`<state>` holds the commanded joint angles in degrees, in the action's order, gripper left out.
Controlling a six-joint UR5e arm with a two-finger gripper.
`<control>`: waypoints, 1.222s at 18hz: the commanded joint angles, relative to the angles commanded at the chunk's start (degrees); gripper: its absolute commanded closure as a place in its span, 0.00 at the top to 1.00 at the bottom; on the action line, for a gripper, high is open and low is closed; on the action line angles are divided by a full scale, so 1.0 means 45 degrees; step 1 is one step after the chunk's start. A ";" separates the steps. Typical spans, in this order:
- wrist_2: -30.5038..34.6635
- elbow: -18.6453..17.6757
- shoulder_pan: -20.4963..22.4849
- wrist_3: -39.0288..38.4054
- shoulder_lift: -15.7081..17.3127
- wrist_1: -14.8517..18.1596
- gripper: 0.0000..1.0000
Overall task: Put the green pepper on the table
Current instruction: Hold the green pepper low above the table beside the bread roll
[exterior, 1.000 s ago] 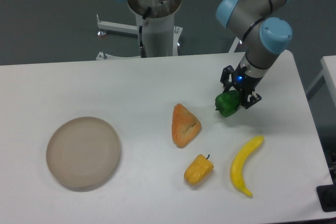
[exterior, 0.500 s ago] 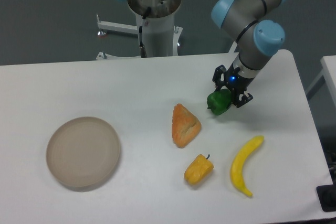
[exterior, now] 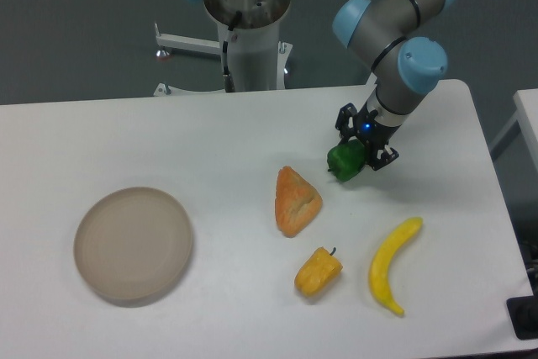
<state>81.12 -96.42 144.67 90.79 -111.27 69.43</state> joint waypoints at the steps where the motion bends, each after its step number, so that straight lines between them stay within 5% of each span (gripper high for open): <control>1: 0.0000 -0.0020 0.0000 -0.0019 0.0000 -0.0020 0.45; 22: 0.0605 -0.0039 -0.0020 0.0000 -0.0020 -0.0059 0.51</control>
<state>83.85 -96.59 144.58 90.79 -111.36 69.17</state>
